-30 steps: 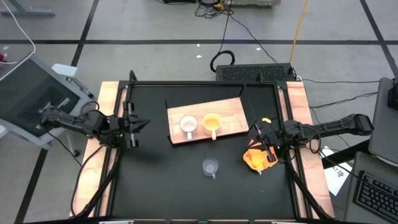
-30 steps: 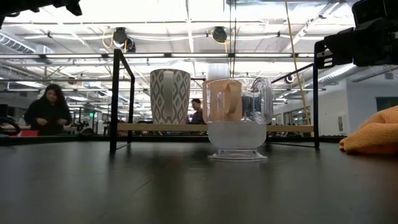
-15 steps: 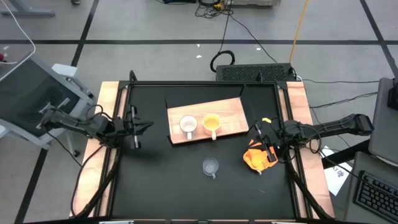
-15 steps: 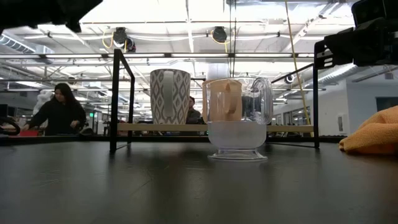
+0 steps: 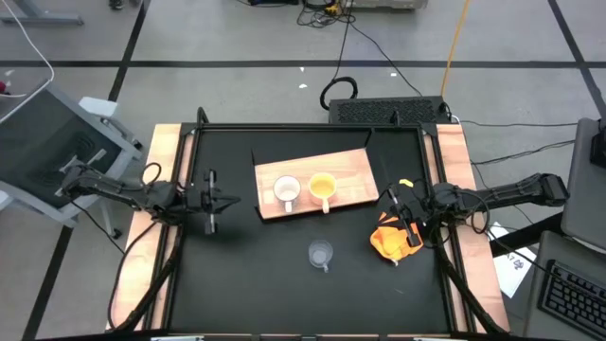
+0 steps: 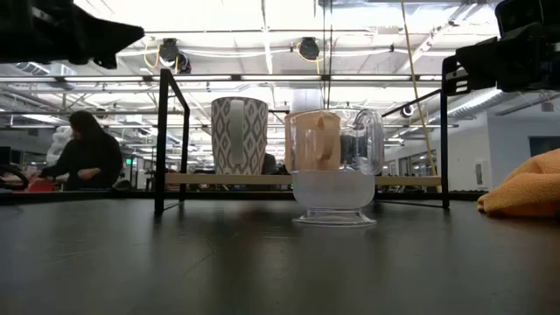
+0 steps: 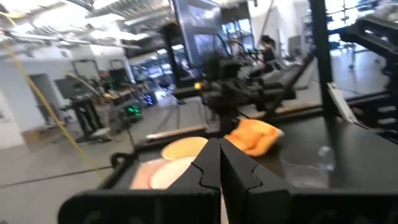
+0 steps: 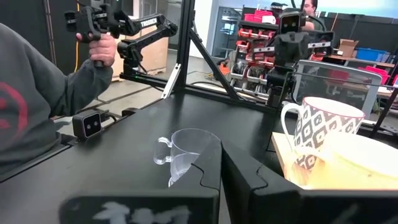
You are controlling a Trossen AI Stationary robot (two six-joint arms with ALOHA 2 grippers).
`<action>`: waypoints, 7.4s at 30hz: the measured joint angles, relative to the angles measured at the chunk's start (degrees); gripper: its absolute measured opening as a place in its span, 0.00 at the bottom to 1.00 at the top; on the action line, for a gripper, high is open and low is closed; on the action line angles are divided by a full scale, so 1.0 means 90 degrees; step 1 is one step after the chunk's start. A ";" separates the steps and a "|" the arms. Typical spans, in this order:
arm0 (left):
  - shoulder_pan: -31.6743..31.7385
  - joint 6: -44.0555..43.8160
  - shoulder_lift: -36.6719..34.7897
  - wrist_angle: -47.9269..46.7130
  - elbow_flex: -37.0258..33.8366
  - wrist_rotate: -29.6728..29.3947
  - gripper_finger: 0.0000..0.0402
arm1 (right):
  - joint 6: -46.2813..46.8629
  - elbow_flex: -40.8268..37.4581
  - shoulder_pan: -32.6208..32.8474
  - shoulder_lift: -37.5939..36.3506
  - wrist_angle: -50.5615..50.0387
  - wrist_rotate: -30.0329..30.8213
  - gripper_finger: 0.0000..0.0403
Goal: Stack small to large cups/mugs on shelf
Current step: Put the transparent mug on the shelf
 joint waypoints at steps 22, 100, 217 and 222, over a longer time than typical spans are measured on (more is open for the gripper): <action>-0.0001 0.0061 0.0000 -0.0967 0.0000 0.0628 0.00 | -0.0219 0.0000 0.0000 0.0009 -0.0009 0.0000 0.00; 0.0000 -0.0252 0.0000 -0.1087 0.0000 0.0725 0.07 | 0.0010 0.1093 0.0299 0.2206 0.0950 -0.0520 0.00; 0.0002 -0.0393 0.0000 0.0030 0.0000 0.0672 0.08 | -0.0135 0.7825 0.0080 0.8519 -0.5514 -0.0471 0.37; 0.0002 -0.0395 0.0000 0.0030 0.0000 0.0673 0.08 | -0.0132 0.7572 0.0080 0.8519 -0.5321 -0.0471 0.37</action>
